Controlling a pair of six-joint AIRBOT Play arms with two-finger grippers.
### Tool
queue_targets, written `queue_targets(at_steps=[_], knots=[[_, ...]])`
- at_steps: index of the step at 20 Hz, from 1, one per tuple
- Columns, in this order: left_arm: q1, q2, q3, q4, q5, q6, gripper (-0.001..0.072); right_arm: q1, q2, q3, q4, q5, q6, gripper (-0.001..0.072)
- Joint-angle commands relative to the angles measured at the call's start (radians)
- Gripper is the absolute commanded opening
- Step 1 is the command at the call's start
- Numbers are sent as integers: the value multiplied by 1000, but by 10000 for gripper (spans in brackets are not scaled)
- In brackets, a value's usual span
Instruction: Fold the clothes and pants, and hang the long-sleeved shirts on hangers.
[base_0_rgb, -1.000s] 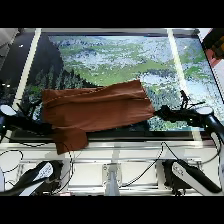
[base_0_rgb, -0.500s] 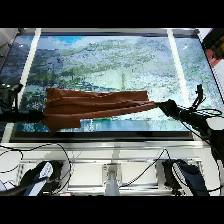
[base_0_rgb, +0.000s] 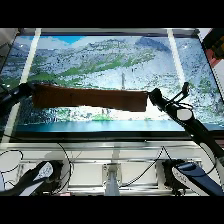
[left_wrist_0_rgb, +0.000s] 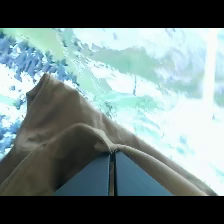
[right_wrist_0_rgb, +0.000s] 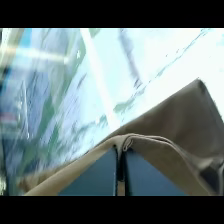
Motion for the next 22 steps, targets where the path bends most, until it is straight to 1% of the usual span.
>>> queue_targets(at_steps=[1,3,6,10,11,12,13,14,15,19,21,22], knots=[[-45,-149,1,-85,89,1,21,34,-154,56,28,-156,50,15],[-90,-228,2,-85,119,1,21,34,-226,109,27,-177,49,15],[-156,-306,2,-89,213,1,21,34,-331,189,27,-206,49,15],[-200,-323,2,-88,313,1,21,34,-424,271,26,-207,48,15],[-204,-323,2,-87,325,1,36,34,-436,276,26,-212,48,16],[-204,-323,2,-87,323,1,168,34,-441,275,24,-211,45,76],[-204,-321,2,-87,319,1,418,34,-440,275,16,-211,39,337],[-204,-316,2,-87,316,1,631,34,-438,275,4,-211,39,582],[-203,-305,2,-87,312,1,675,33,-436,275,-6,-210,38,652],[-168,-204,2,-10,266,1,675,33,-428,275,-31,-188,38,651],[-93,-147,2,6,190,0,675,33,-423,275,-56,-187,38,651],[-39,-130,4,7,124,0,675,33,-419,275,-56,-180,38,651]])
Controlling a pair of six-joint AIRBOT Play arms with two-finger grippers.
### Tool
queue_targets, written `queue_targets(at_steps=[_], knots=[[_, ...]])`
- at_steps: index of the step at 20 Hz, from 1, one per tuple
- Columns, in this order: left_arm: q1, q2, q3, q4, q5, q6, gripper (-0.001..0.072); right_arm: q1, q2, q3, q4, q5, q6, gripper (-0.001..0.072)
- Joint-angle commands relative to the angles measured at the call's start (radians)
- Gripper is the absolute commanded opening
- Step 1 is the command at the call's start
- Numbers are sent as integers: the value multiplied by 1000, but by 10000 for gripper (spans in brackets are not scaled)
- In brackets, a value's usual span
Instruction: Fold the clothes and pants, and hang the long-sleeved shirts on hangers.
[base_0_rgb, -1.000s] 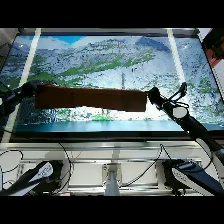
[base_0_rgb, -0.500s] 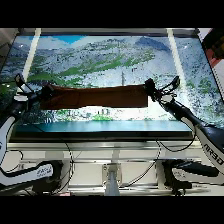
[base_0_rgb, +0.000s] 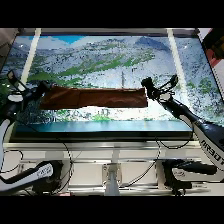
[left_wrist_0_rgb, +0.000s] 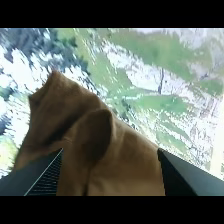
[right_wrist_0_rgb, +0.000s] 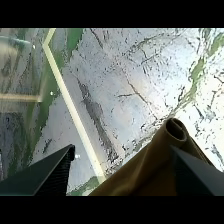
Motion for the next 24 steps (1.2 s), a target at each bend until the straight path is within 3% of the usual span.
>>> queue_targets(at_steps=[1,6,8,10,14,24], knots=[[140,63,6,33,-185,0,675,0,10,2,-27,27,-1,651],[335,-116,156,100,-529,-23,666,0,13,2,-129,74,-1,651],[325,-240,286,143,-650,-42,668,0,13,2,-129,79,-1,651],[309,-357,414,143,-746,-46,720,0,13,2,-130,79,-1,651],[292,-545,581,143,-989,-108,720,0,13,2,-131,77,-1,651],[192,-621,592,147,-966,82,720,1,13,2,-130,79,-1,651]])
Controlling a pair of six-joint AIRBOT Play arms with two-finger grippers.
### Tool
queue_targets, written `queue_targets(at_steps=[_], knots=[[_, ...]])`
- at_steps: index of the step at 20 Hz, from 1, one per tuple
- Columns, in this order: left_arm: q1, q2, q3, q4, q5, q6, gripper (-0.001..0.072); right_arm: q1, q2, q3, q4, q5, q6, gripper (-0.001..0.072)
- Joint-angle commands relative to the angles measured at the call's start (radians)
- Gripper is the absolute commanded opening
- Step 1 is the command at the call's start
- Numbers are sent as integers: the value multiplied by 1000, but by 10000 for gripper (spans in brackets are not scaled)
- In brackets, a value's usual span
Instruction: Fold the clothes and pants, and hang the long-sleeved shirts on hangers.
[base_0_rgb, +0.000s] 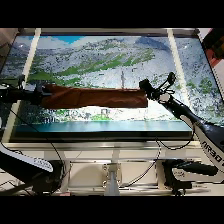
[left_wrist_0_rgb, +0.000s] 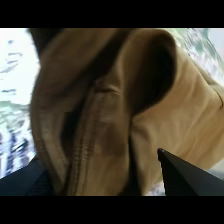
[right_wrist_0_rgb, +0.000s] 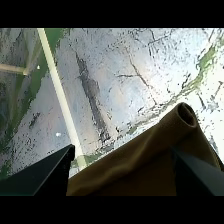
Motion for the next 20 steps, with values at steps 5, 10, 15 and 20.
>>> queue_targets(at_steps=[5,10,15,20], knots=[[-135,-26,4,20,40,80,699,0,0,1,0,7,0,650],[-237,-46,5,45,131,82,87,0,0,0,-1,51,0,650],[-264,32,84,46,38,86,19,2,5,79,-87,242,-262,385],[-282,236,126,25,-70,-40,19,26,0,259,-85,313,-349,14]])
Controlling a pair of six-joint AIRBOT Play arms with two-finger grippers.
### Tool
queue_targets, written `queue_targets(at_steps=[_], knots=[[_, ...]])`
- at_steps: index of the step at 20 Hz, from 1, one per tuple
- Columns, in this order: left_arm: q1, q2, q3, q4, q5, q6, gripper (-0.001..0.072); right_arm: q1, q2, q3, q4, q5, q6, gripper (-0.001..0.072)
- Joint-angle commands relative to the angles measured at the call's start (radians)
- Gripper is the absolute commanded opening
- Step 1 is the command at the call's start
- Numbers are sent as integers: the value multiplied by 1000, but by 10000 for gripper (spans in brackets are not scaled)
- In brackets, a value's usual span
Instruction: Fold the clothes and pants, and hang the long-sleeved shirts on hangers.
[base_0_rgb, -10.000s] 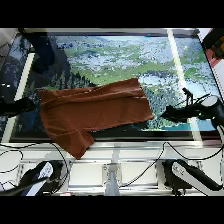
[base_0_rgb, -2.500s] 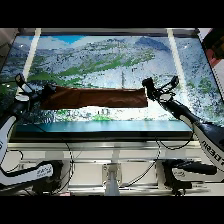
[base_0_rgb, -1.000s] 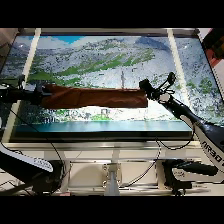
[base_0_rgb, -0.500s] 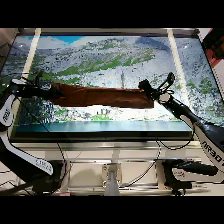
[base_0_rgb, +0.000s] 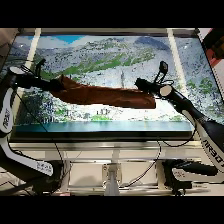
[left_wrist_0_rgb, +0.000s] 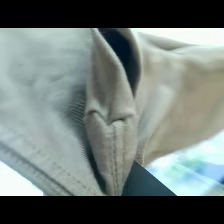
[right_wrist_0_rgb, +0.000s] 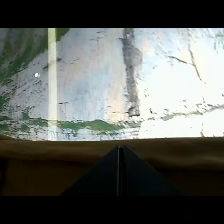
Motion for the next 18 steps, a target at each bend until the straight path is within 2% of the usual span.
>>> queue_targets(at_steps=[1,3,6,10,13,18], knots=[[-22,153,21,-31,-62,-88,19,25,-11,114,-6,59,-68,13],[-49,235,21,-34,-62,-137,19,55,-50,174,-4,86,-50,11],[-110,307,21,-34,-61,-185,20,106,-173,303,-4,221,-49,11],[-198,317,21,-110,-51,-186,20,210,-384,475,7,325,10,11],[-240,316,21,-138,17,-186,20,286,-527,586,12,377,101,11],[-299,286,20,-138,120,-186,20,366,-631,712,87,389,108,12]])
